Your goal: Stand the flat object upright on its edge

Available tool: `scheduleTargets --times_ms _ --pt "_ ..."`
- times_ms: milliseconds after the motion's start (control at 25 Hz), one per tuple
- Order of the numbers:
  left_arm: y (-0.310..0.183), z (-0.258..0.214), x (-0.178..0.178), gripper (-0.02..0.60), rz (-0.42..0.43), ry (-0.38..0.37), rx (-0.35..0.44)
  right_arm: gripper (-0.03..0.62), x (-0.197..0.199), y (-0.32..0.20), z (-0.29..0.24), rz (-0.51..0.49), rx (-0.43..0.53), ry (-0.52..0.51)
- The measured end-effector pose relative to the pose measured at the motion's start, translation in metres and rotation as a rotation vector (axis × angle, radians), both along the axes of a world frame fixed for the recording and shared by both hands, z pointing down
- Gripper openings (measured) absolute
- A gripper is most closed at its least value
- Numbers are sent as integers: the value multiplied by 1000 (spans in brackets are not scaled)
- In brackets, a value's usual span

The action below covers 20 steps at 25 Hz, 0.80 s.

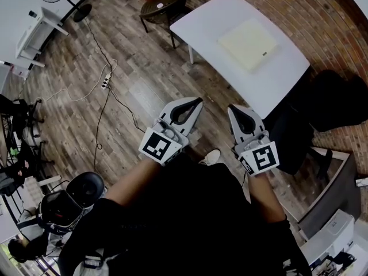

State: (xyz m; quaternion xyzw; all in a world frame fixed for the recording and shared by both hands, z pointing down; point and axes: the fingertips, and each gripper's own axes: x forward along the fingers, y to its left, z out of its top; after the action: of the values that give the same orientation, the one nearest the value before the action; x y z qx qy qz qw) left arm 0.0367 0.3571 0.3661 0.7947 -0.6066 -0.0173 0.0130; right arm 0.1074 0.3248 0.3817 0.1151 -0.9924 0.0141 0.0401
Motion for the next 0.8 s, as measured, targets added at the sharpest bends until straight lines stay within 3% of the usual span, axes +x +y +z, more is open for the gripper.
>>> scheduleTargets --times_ms 800 --pt "-53 -3 -115 18 122 17 3 -5 -122 -41 -3 88 7 40"
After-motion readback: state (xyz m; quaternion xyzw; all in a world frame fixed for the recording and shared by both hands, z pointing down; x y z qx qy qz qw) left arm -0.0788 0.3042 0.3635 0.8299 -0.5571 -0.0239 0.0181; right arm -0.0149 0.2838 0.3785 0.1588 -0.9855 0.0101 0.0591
